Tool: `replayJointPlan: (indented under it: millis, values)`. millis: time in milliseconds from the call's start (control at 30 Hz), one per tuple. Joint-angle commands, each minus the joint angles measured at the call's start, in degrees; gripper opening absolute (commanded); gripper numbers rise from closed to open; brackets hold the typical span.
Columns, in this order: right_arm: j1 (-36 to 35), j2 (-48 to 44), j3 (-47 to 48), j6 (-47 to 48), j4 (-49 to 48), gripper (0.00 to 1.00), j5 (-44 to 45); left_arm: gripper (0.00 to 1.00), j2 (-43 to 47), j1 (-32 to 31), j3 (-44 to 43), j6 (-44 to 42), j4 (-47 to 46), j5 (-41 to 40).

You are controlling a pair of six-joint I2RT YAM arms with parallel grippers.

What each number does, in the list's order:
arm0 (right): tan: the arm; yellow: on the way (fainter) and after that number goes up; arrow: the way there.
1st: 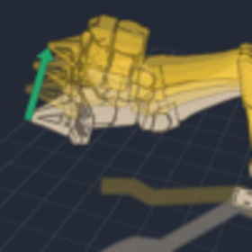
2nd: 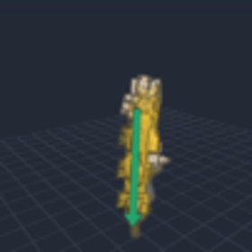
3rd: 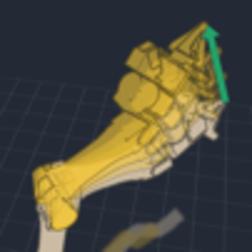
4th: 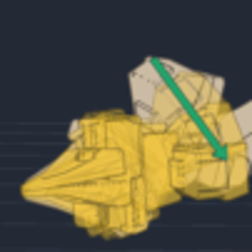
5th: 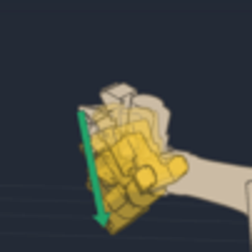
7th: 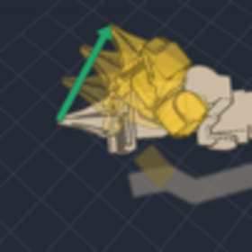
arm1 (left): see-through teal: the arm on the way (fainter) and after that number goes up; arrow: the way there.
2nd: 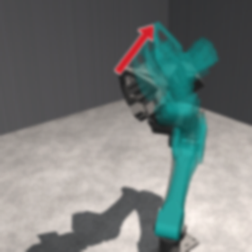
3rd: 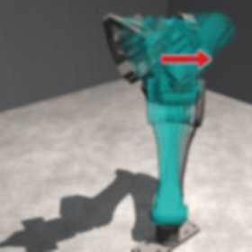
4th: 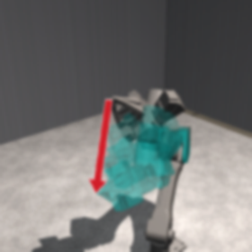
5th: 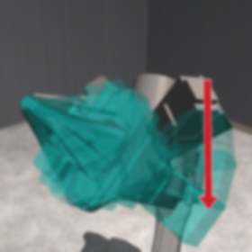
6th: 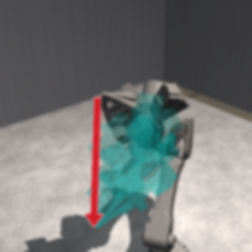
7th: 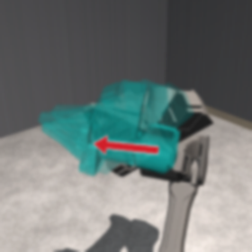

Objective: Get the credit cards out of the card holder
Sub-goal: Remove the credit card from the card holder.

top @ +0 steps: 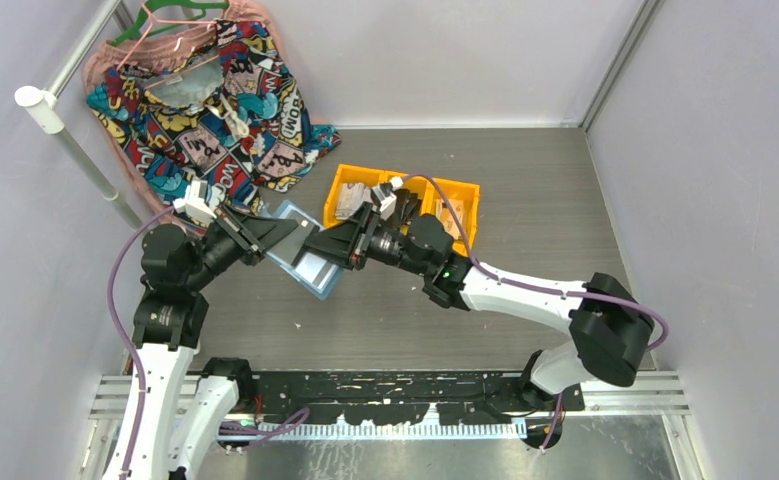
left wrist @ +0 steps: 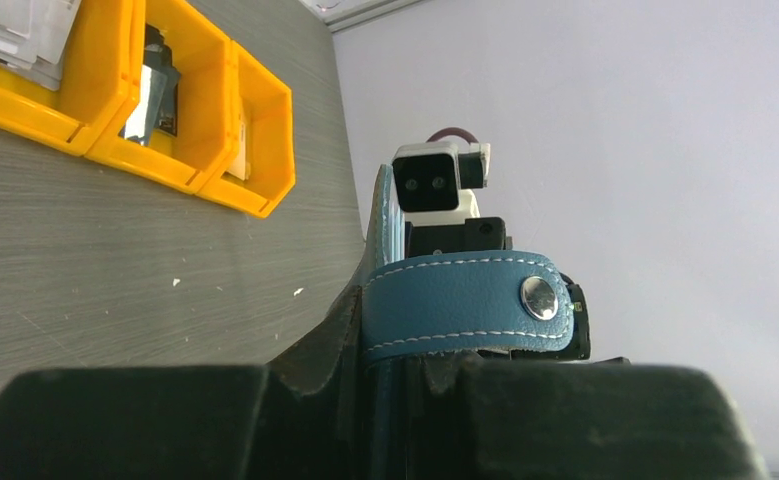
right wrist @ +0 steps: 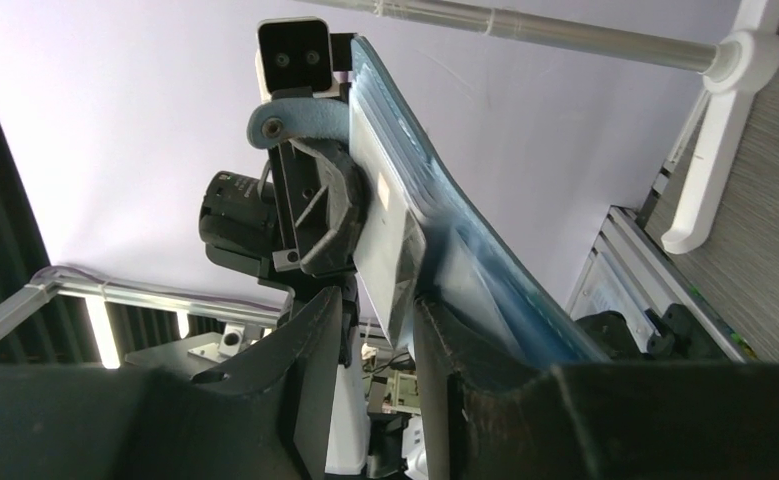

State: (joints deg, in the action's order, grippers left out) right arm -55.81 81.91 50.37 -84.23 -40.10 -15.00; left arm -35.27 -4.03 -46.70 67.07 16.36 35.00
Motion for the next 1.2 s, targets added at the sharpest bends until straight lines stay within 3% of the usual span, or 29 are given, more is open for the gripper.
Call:
replayJointPlan:
  millis: [0,167,600,733,1167]
  values:
    - [-0.3,3.4,4.8,-1.5,-5.5,0.38,-0.6,0.04,1.2,0.0,-1.8,2.4,-5.0,3.6]
    - [-0.3,5.5,6.3,-3.3,-9.2,0.32,-0.1,0.04,1.4,0.1,-1.2,3.6,-4.5,4.4]
    - [-0.3,5.1,2.8,-5.8,-14.3,0.01,3.2,0.38,1.8,0.0,1.3,3.2,-4.7,6.3]
    - [-0.3,4.3,1.1,-5.6,-14.5,0.01,3.6,0.38,1.7,0.1,1.1,3.7,-5.4,6.1]
    - [-0.4,-1.5,-6.1,-3.3,-10.0,0.01,4.4,0.2,1.4,0.1,-0.1,5.0,-6.8,4.1]
